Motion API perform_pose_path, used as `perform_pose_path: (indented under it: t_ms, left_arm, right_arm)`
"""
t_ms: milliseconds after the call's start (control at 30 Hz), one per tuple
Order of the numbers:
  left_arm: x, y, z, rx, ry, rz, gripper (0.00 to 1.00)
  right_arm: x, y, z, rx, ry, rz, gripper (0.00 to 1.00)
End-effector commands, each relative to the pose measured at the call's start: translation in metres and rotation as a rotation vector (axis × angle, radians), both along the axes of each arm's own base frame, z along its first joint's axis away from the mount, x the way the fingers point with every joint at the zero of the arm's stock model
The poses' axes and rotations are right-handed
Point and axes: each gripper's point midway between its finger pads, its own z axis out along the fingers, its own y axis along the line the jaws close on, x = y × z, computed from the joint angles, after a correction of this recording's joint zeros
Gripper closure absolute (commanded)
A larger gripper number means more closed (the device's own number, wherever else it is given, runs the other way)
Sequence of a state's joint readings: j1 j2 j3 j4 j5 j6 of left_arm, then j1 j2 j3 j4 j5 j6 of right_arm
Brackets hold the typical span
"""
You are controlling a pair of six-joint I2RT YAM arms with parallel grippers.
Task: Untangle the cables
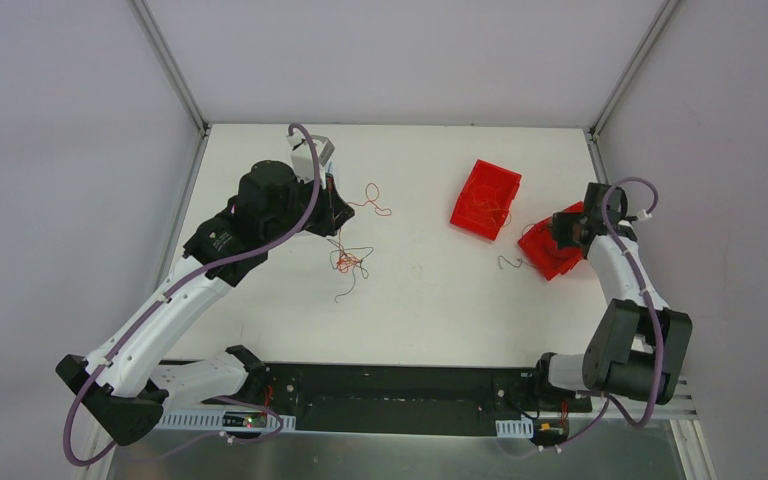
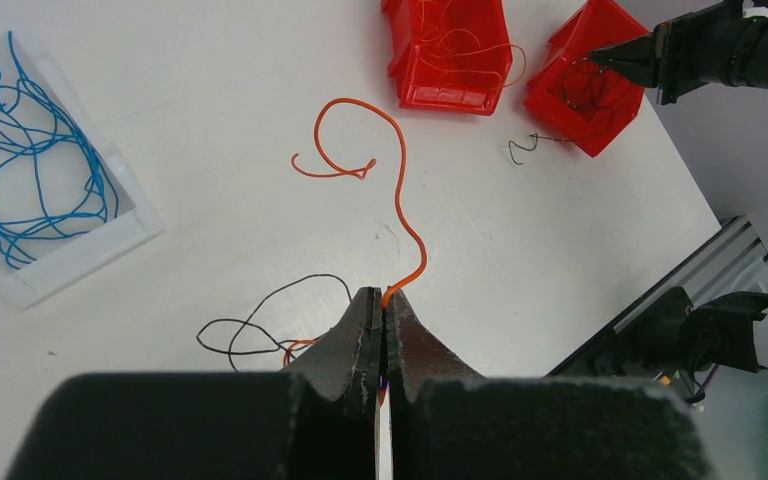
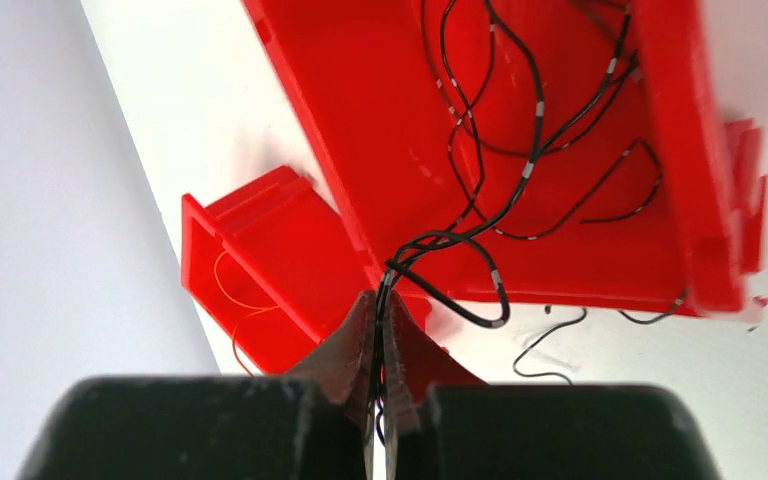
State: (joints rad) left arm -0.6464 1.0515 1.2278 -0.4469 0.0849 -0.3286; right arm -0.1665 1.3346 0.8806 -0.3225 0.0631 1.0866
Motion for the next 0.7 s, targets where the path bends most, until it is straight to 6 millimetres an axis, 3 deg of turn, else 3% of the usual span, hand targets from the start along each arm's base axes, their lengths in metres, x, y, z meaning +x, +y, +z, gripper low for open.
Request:
perform_pose_path:
  t_ms: [0, 100, 267, 433, 533, 667]
  left_arm:
    - [0.0, 0.001, 0.013, -0.031, -0.038, 0.001, 1.0]
    - [-0.001, 0.001, 0.013, -0.035, -0.038, 0.001, 1.0]
    - [-0.002, -0.001, 0.013, -0.042, -0.03, -0.005, 1.0]
    - [-0.002, -0.005, 0.014, -0.055, -0.019, -0.018, 1.0]
    - [-0.002, -0.006, 0.015, -0.06, -0.016, -0.021, 1.0]
    - [-0.002, -0.008, 0.017, -0.066, -0.012, -0.026, 1.0]
  right_arm:
    - [-0.004, -0.012, 0.007, 0.04, -0.044, 0.031, 1.0]
    - [-0.005, -0.031, -0.002, 0.014, -0.031, 0.012, 1.0]
    - [-0.003, -0.058, -0.045, -0.08, 0.09, -0.019, 1.0]
    - [0.004, -0.057, -0.084, -0.118, 0.221, 0.022, 1.0]
    - [0.008, -0.052, -0.091, -0.133, 0.252, 0.045, 1.0]
    - [0.008, -0.056, -0.076, -0.204, 0.259, 0.05, 0.91]
